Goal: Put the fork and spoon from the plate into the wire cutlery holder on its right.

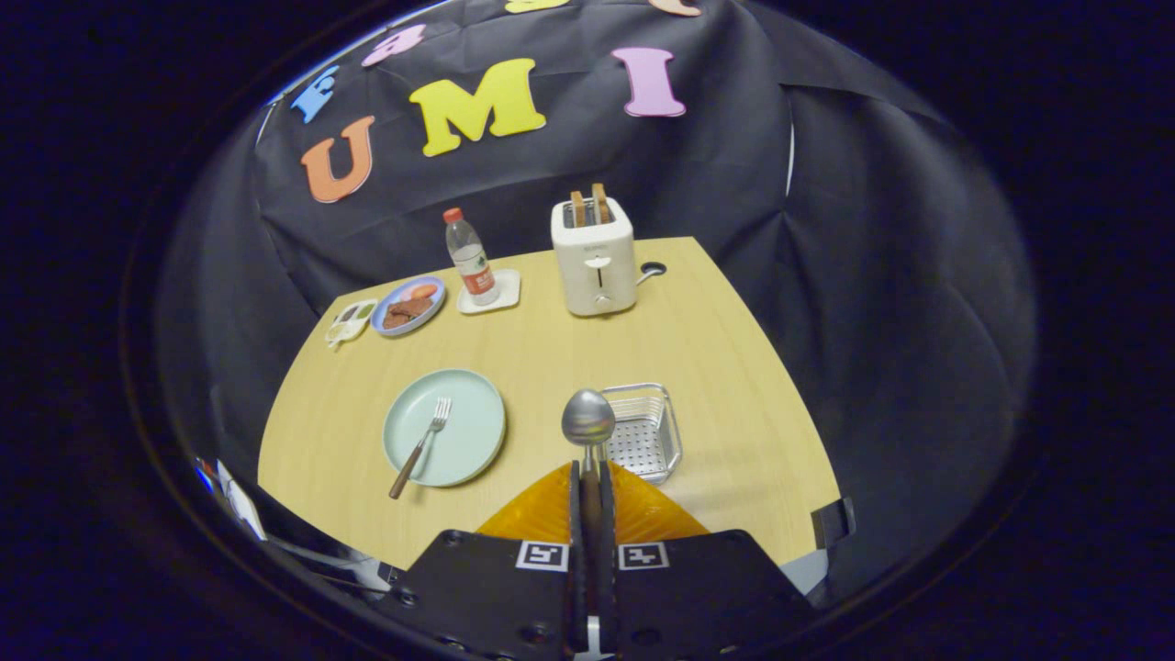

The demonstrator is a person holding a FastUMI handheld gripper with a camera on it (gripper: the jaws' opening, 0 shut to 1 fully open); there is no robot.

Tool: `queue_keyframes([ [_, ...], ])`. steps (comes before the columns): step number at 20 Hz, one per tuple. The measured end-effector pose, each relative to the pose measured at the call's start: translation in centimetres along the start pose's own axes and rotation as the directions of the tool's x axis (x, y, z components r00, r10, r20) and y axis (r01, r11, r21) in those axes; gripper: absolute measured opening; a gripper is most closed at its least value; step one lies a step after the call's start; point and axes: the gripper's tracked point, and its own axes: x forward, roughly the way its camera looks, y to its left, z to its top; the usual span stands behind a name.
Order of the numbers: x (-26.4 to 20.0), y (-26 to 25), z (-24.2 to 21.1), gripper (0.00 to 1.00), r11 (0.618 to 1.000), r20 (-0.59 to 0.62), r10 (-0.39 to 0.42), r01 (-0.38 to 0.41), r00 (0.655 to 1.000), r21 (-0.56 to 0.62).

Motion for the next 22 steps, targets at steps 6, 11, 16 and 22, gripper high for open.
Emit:
queue_keyframes([
  [6, 1.9, -2.3, 0.0, 0.05, 1.0, -0.032, -0.022, 0.022, 0.999, 0.008],
  [11, 3.7, -1.8, -0.2, 0.06, 1.0, -0.06, -0.01, 0.01, 0.998, -0.005],
  [16, 3.8, -1.4, 0.9, 0.01, 0.996, -0.027, -0.014, 0.011, 1.0, -0.088],
  [22, 4.4, -0.2, 0.7, 0.12, 0.995, -0.044, 0.003, -0.007, 0.999, -0.1],
])
